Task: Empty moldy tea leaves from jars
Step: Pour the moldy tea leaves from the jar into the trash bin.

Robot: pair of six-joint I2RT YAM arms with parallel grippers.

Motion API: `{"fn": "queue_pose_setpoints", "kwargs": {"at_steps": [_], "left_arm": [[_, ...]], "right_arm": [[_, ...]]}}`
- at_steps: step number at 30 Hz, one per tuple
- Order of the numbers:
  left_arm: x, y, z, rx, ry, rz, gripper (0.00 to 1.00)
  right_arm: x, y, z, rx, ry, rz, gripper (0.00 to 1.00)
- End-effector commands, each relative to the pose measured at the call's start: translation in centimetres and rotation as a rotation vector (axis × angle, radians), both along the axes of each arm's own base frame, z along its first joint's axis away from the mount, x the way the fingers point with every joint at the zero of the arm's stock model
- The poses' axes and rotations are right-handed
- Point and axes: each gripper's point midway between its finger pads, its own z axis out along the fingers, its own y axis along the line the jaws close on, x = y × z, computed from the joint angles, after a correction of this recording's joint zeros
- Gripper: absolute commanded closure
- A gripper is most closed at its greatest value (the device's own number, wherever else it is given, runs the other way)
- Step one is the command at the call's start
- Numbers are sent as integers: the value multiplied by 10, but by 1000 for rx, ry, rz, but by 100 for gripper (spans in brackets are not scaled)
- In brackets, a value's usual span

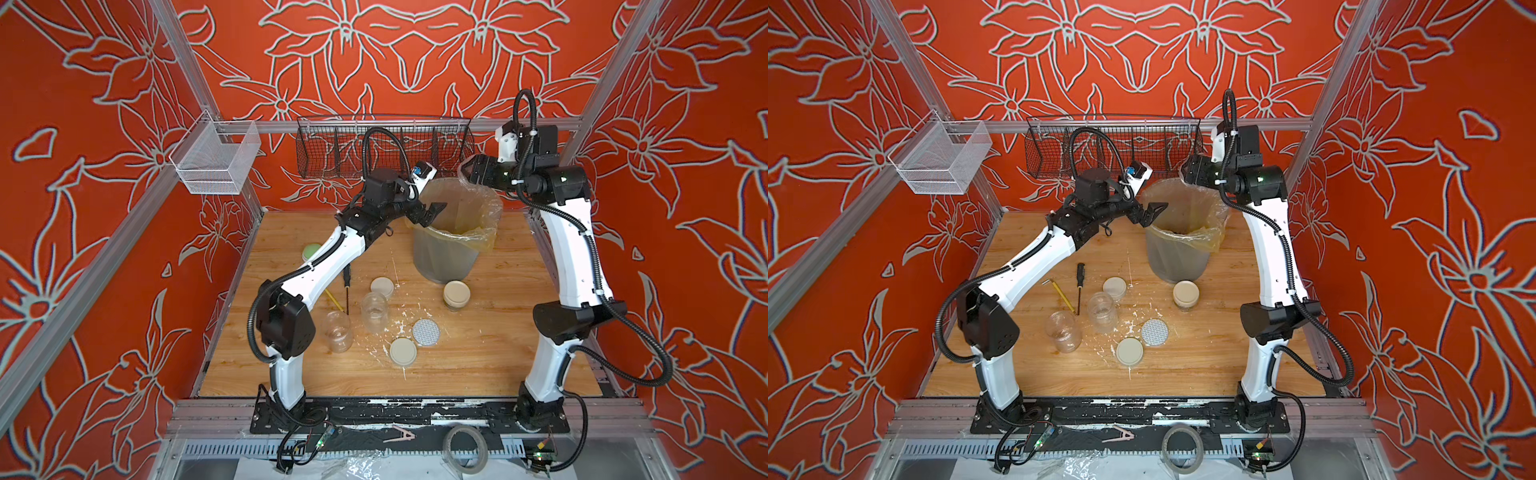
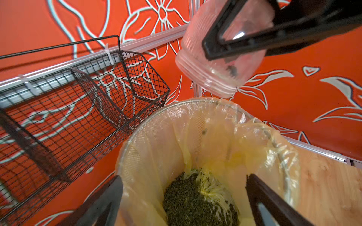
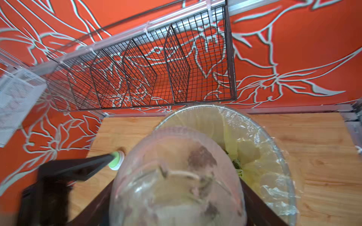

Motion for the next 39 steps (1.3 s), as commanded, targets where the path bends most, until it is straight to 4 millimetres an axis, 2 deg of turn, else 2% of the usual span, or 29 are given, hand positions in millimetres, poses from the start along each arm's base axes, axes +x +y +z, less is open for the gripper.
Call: {"fn": "queue_pose_setpoints", "kwargs": {"at_steps": [1,6,9,11,14,16,19,20,22,23,24,27,30,35,39], "left_arm": [[-30,18,39,-43,-95,14,3],[-58,35,39,-60,-96,23,3],[-68,40,33,-49,-96,24,3],[-71,43,30,-41,-100,31,3],[-74,46,31,-35,-105,36,3],[-75,46,32,-36,-105,33,3],[-77,46,32,-31,-112,25,3],[-78,46,32,-32,-115,22,3],[-81,44,33,-35,-123,4,3],[-82,43,33,-35,-127,-10,3],[-84,41,32,-35,-134,-26,3],[-88,34,30,-32,-177,-76,3],[-88,28,32,-49,-225,-107,3],[-90,13,41,-78,-330,-199,3],[-85,1,56,-110,-408,-251,3]], "right_arm": [[0,4,-47,-228,103,55,77],[-3,18,-101,-476,220,171,77],[0,11,-116,-674,240,148,78],[4,10,-116,-767,228,128,78],[9,13,-104,-760,179,94,78],[9,20,-98,-705,158,103,77],[5,34,-94,-500,164,160,77],[7,28,-93,-496,167,122,79],[9,11,-94,-636,167,38,79],[7,10,-94,-632,173,37,78],[4,13,-91,-549,183,61,78],[2,17,-66,-273,151,71,79],[-4,18,-28,-155,49,53,79],[-23,18,23,76,-46,85,79],[-45,32,50,275,-71,187,79]]}}
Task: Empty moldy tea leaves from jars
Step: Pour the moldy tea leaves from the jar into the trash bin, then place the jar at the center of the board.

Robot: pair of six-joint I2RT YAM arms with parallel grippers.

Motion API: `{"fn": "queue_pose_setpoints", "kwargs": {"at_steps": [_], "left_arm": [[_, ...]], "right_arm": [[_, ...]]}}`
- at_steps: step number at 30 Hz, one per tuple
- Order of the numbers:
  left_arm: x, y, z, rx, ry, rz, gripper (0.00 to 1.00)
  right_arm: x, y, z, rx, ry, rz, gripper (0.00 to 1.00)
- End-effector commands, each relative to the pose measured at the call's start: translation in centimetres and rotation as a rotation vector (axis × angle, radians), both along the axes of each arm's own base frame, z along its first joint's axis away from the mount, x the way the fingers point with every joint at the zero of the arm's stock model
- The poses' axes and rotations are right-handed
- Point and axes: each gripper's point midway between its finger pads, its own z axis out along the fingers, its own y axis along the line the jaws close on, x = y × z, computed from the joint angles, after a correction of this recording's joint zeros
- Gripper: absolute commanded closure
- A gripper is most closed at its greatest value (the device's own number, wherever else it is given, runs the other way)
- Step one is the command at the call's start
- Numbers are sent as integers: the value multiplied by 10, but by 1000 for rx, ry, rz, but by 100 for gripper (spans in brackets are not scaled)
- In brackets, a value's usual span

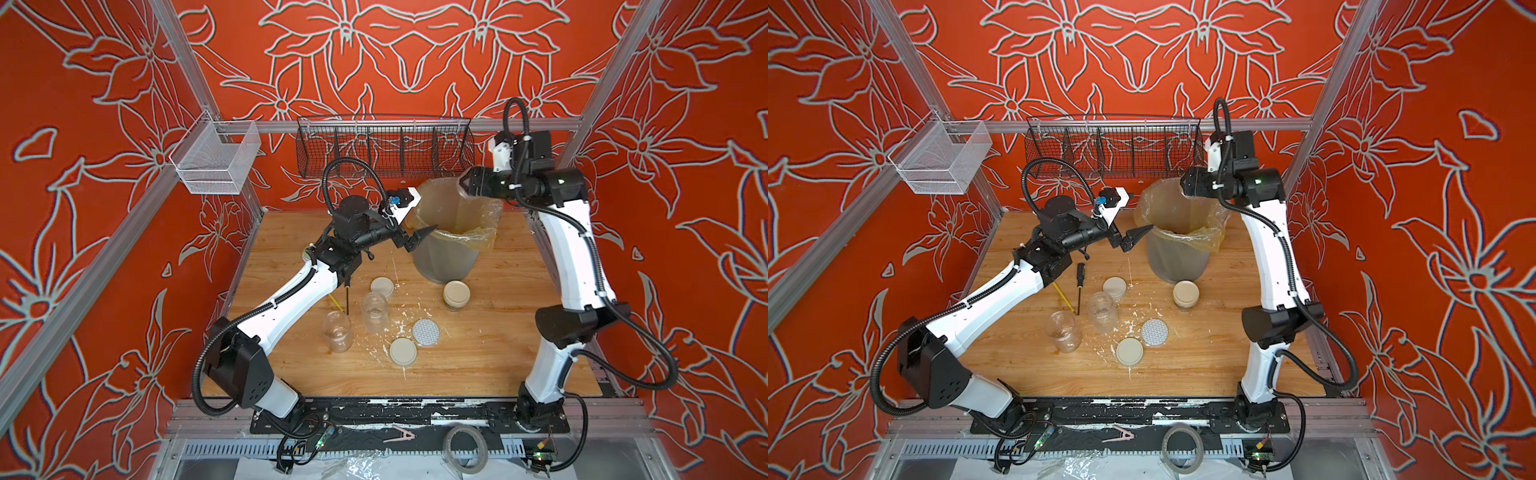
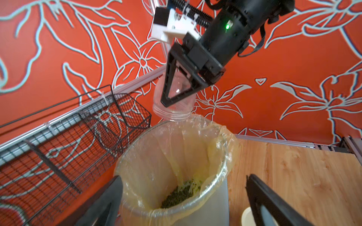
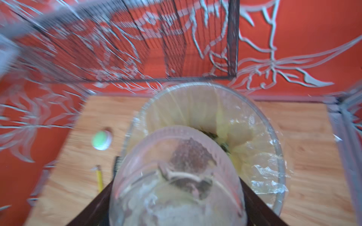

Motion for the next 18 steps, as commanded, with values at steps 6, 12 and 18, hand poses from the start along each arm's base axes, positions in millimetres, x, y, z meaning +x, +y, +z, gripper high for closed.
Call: {"fn": "queue_pose_setpoints", "kwargs": {"at_steps": [6,12,18], "left_arm": [[-1,-21,56,-60,-301,-111,3],[-3,-26,74,-62,-356,-142,3],[-9,-28,77,-64,-384,-173,3]], "right_arm": [[-50,45,65,417,-90,254,79],[-75,61,71,573,-75,383,79],[-95,64,78,613,-85,438,79]]}}
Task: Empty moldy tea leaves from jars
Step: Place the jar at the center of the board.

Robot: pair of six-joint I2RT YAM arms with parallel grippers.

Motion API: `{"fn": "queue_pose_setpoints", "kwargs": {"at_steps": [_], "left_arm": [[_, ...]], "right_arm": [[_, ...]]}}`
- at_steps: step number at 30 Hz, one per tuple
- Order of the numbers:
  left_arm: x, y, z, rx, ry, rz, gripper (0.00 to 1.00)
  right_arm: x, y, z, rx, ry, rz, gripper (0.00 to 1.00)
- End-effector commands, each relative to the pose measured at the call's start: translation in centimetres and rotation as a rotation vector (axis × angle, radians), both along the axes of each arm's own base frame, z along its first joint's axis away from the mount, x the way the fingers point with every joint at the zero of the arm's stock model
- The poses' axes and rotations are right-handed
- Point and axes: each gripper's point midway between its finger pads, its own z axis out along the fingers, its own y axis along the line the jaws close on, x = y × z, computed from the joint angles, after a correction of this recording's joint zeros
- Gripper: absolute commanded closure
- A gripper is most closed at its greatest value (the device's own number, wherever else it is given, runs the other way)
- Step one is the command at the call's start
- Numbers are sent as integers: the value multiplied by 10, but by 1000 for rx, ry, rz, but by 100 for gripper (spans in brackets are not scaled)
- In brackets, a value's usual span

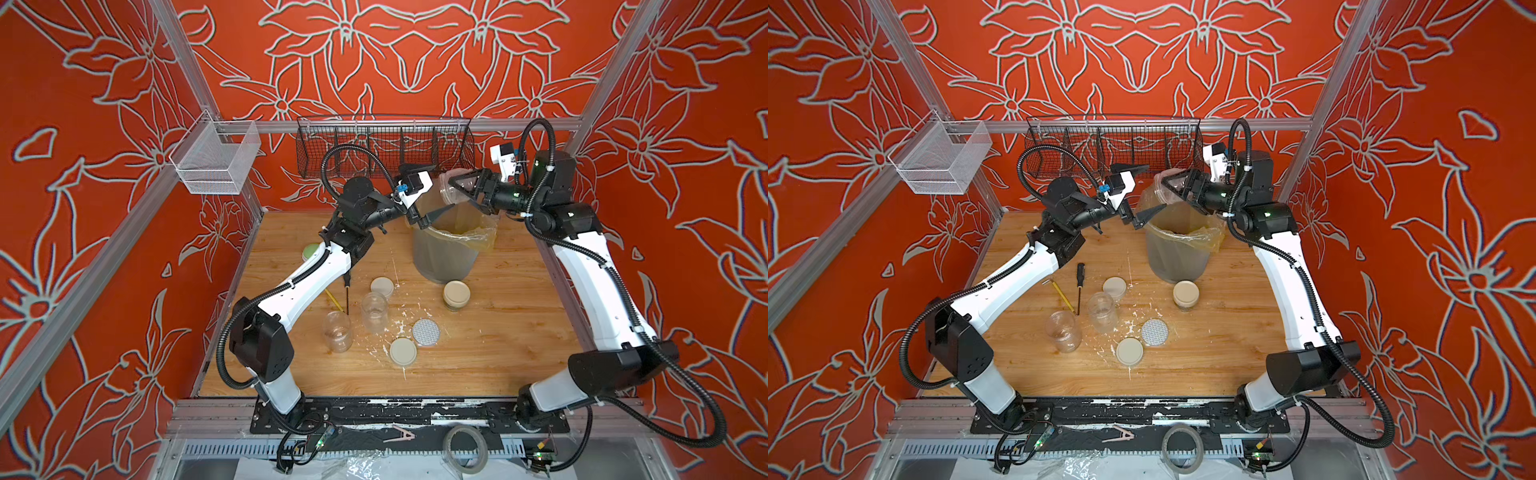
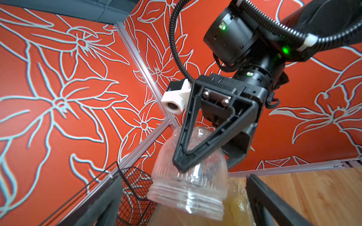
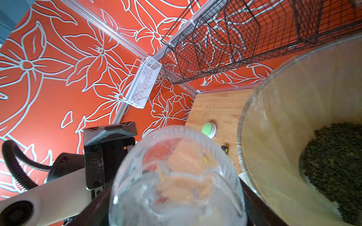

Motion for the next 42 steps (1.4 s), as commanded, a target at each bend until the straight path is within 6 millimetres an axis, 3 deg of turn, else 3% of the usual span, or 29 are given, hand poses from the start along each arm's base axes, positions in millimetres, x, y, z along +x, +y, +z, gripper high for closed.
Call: {"fn": "queue_pose_setpoints", "kwargs": {"at_steps": [1,10,29,37,42], "left_arm": [[-10,-4,7,3,-73,-45,3],[-20,-8,23,-16,-146,-97,3],[-35,-27,28,-19,-182,-158,0],[-37,-30,31,-27,-181,-178,10],[-40,-31,32,-23,-180,-190,24]], "right_arm": [[-33,3,53,85,-148,74,79],[-50,7,51,142,-130,130,79],[-65,17,56,162,-133,176,78],[-73,20,63,170,-151,198,79],[-77,22,66,184,-154,213,79]]}}
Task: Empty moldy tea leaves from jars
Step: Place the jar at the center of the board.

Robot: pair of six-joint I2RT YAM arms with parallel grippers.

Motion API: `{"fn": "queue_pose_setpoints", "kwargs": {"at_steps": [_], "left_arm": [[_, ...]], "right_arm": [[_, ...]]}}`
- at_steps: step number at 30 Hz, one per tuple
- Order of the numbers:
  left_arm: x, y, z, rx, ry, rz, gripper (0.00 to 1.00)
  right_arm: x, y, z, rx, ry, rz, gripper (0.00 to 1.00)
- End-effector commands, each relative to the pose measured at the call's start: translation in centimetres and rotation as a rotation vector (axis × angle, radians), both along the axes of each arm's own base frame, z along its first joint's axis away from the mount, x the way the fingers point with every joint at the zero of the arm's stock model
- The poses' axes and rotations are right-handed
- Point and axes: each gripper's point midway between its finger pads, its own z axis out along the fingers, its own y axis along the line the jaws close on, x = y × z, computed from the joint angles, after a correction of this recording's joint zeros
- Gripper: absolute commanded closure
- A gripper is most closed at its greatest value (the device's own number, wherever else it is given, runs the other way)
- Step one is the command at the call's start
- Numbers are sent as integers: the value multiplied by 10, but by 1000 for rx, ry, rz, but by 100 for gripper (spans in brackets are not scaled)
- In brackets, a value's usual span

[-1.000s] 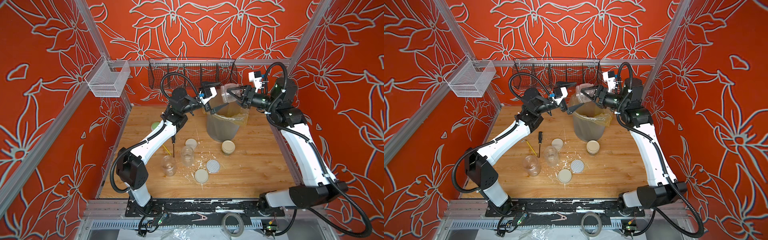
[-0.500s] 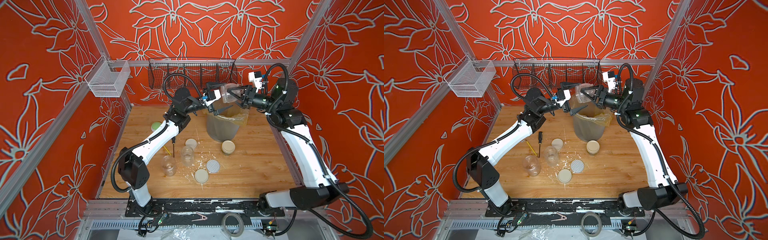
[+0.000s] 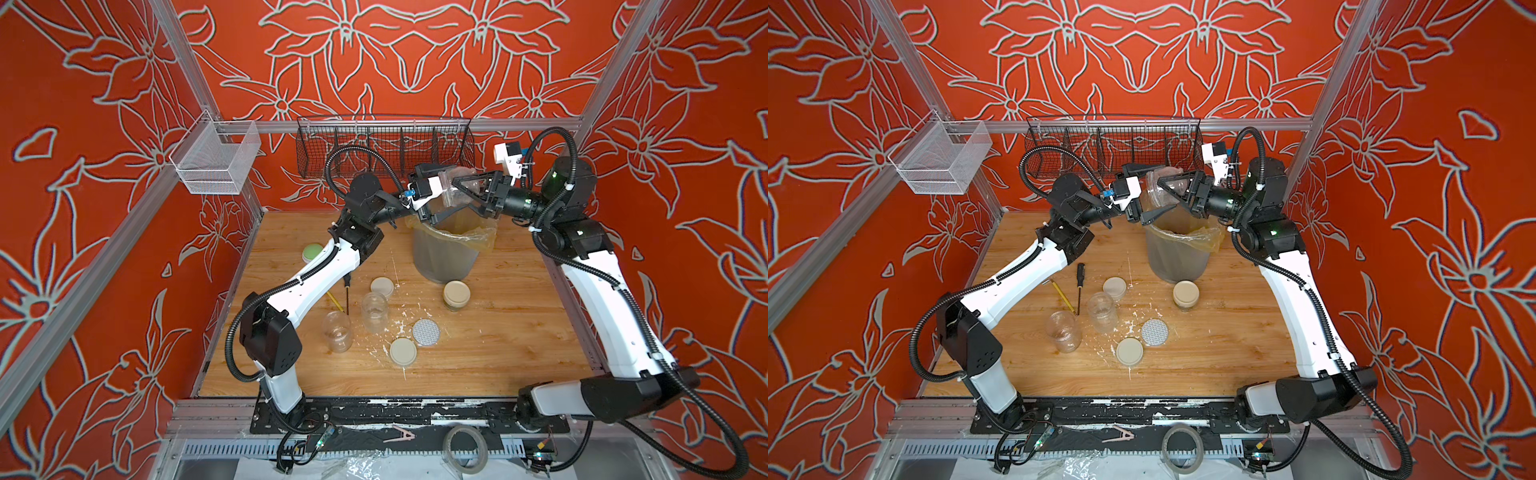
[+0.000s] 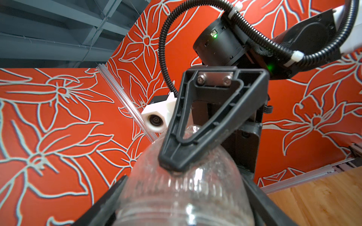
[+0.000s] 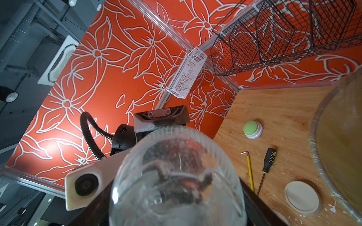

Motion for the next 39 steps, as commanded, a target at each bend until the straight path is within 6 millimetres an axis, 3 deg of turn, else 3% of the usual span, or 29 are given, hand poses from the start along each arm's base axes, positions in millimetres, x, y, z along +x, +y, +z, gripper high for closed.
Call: {"fn": "queue_pose_setpoints", "kwargs": {"at_steps": [1,5,8,10,13,17,24,30,33,39], "left_arm": [[-9,-5,7,-3,-29,-39,25],[-10,-5,2,8,-25,-36,33],[-13,-4,3,9,-20,-39,48],[-14,-3,4,9,-7,-43,60],[-17,0,10,13,38,-41,74],[-15,7,19,6,140,-9,79],[-13,23,30,-47,350,92,85],[-20,38,24,-49,564,240,87],[-19,51,-1,-20,753,376,86],[-28,89,-83,95,1165,689,85]], "right_arm": [[-20,3,25,35,-89,45,79],[-24,3,24,25,-98,45,73],[-26,5,23,23,-95,58,59],[-25,4,21,10,-103,45,41],[-24,-4,17,-31,-124,-27,3],[-24,-18,15,-87,-155,-146,3],[-24,-61,13,-181,-245,-438,3],[-31,-71,2,-241,-258,-486,3],[-33,-78,-13,-314,-267,-511,3],[-36,-98,-48,-499,-247,-578,3]]}}
